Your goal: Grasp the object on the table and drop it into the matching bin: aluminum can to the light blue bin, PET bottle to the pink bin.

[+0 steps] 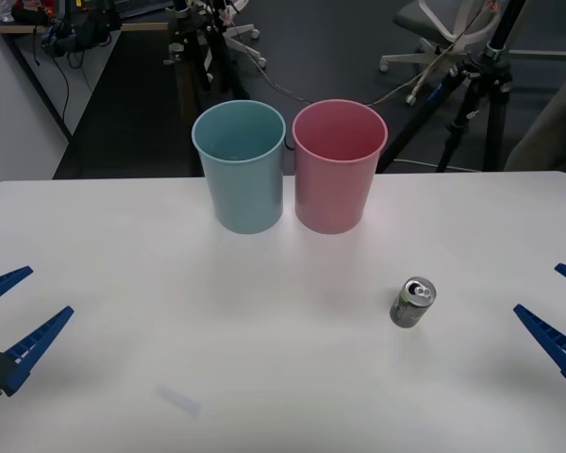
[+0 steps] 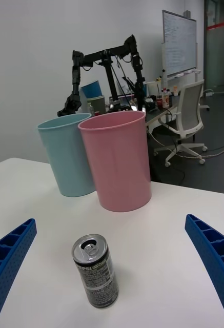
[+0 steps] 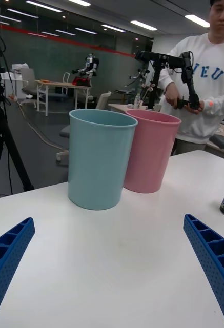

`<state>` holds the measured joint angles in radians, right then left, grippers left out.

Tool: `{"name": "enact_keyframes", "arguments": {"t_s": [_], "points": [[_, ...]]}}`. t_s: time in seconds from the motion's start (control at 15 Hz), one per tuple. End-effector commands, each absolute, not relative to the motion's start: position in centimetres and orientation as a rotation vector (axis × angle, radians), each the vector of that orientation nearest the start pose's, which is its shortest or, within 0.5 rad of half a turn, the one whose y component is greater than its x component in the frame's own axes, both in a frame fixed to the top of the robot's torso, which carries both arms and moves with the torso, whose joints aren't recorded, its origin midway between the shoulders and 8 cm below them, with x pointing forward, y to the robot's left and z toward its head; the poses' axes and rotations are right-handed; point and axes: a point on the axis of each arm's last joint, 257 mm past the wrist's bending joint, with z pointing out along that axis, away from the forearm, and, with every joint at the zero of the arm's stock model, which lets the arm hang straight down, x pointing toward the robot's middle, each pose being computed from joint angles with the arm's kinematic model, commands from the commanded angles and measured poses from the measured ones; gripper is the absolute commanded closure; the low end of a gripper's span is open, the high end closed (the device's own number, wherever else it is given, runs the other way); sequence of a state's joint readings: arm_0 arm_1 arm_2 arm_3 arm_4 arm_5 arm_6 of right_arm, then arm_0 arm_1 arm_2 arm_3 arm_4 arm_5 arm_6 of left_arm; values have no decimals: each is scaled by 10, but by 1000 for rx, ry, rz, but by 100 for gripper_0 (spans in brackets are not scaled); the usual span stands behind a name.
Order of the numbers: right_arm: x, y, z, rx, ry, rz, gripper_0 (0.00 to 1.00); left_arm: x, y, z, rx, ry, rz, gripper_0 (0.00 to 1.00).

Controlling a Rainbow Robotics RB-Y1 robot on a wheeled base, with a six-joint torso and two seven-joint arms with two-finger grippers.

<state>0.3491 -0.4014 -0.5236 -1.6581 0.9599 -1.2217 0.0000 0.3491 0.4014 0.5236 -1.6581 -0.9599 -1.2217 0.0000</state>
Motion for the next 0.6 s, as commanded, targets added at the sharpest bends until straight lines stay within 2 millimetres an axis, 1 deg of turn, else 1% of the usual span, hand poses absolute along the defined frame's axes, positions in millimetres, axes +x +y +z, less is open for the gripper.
{"name": "enact_keyframes", "arguments": {"t_s": [0.07,0.13,0.2,0.4,0.6], "points": [[342,-330,-169,-465,1441,567,0,342,330,-169,465,1441,-567,0],[337,-326,-187,-394,1456,599,0,342,330,-169,465,1441,-567,0],[335,-326,-189,-377,1454,601,0,342,330,-169,465,1441,-567,0],[333,-323,-187,-390,1448,606,0,342,330,-169,465,1441,-567,0],[328,-318,-196,-405,1463,602,0,342,330,-169,465,1441,-567,0]]}}
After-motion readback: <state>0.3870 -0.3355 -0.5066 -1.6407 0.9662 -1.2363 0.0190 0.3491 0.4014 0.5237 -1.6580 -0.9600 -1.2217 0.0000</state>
